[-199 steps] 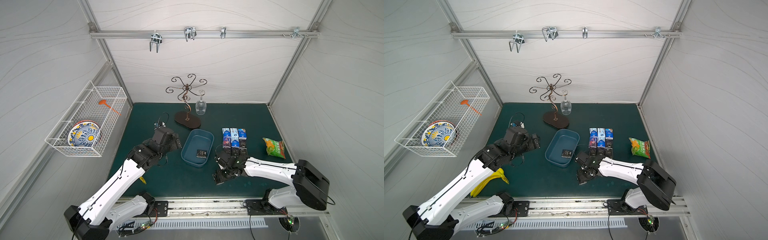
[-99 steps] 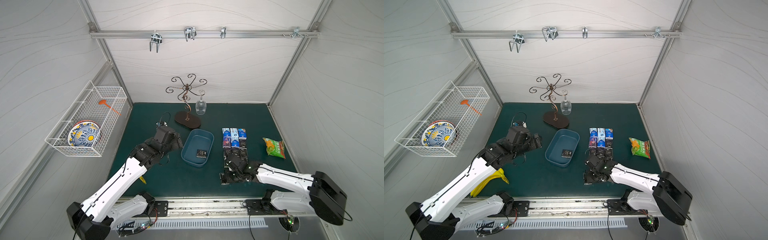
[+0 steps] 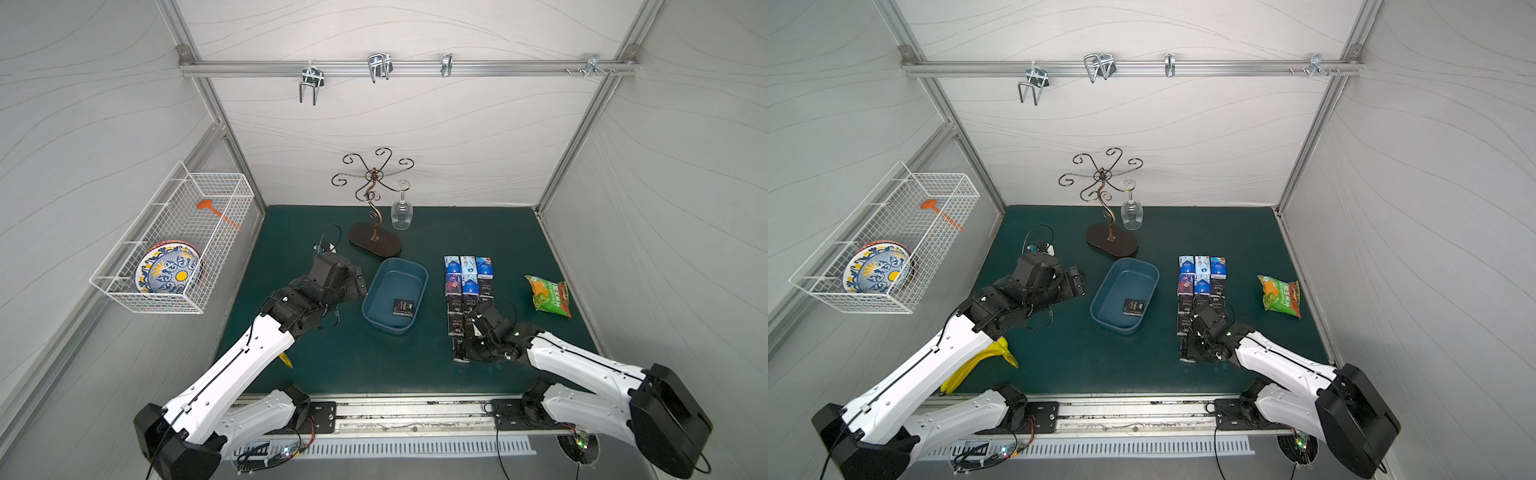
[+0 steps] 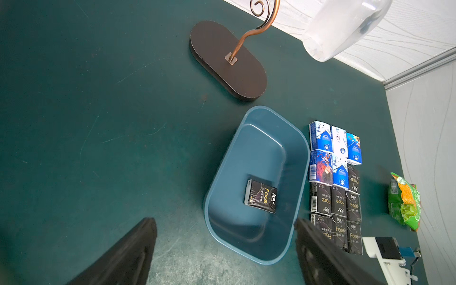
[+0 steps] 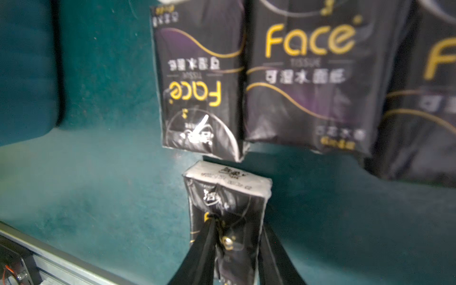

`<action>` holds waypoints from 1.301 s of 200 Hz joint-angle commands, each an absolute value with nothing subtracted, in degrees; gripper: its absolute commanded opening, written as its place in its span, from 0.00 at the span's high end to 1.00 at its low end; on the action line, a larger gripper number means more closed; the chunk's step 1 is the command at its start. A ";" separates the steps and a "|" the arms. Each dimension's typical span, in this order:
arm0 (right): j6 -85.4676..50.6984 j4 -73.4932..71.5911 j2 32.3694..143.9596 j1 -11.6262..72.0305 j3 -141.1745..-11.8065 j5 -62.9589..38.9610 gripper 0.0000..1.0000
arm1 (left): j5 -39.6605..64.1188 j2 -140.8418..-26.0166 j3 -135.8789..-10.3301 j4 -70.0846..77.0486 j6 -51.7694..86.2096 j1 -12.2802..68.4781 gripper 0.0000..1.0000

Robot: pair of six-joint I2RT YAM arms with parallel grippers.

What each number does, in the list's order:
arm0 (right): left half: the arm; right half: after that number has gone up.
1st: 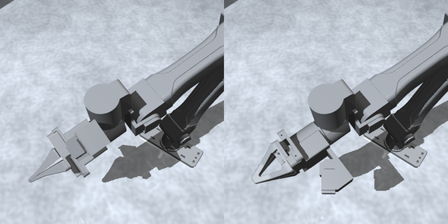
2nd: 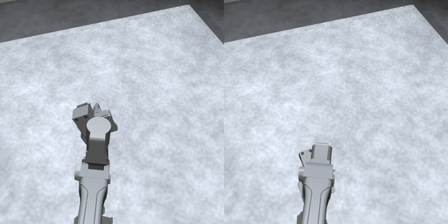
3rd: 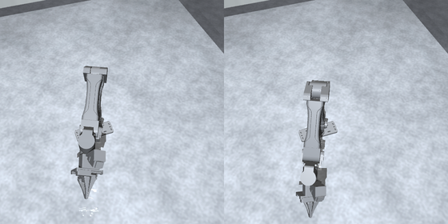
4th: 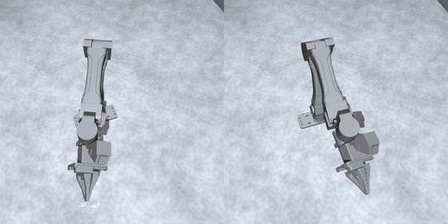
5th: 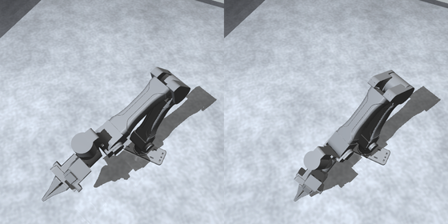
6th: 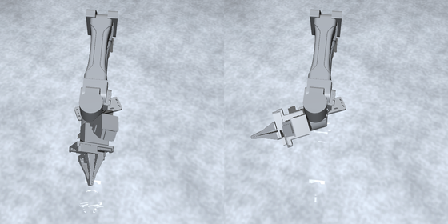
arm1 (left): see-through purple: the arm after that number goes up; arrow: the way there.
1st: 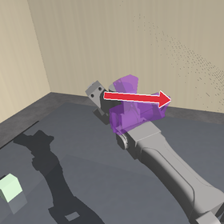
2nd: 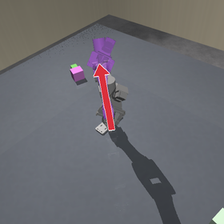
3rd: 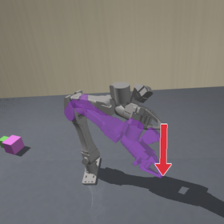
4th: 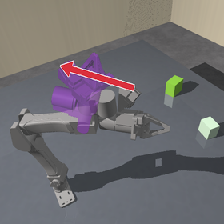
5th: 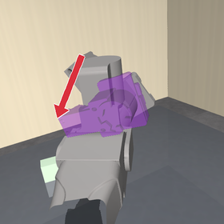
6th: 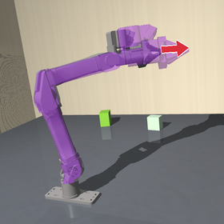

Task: Take the pocket tissues out of the storage box
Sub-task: Move the pocket tissues to the center of the board.

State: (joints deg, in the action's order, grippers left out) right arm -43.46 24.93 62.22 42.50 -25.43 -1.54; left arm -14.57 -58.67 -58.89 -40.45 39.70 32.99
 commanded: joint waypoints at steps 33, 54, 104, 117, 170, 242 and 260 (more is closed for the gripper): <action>-41.58 25.93 65.12 42.28 -26.14 -1.20 0.67 | -14.96 -59.09 -59.33 -38.50 40.17 32.78 0.08; -41.48 25.94 65.18 42.28 -26.28 -0.47 0.66 | -15.07 -59.12 -59.24 -38.60 40.12 32.78 0.08; -40.28 26.32 67.43 42.20 -28.15 0.07 0.63 | -15.42 -58.80 -59.18 -38.92 40.08 32.78 0.08; -40.00 26.59 67.31 42.23 -28.47 0.43 0.62 | -15.54 -58.67 -59.16 -39.02 40.08 32.77 0.08; -38.93 28.56 66.18 41.75 -29.62 1.90 0.59 | -15.77 -58.54 -59.15 -39.29 40.03 32.78 0.08; -37.33 29.24 64.83 41.57 -31.06 1.17 0.58 | -15.99 -58.16 -59.15 -39.46 40.25 32.78 0.08; -36.61 29.09 65.25 41.66 -31.59 0.41 0.61 | -15.76 -58.38 -59.33 -39.39 40.24 32.78 0.08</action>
State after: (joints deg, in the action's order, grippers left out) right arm -38.26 27.49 65.73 41.87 -29.93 0.97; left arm -14.81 -58.74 -58.89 -40.47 39.72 32.99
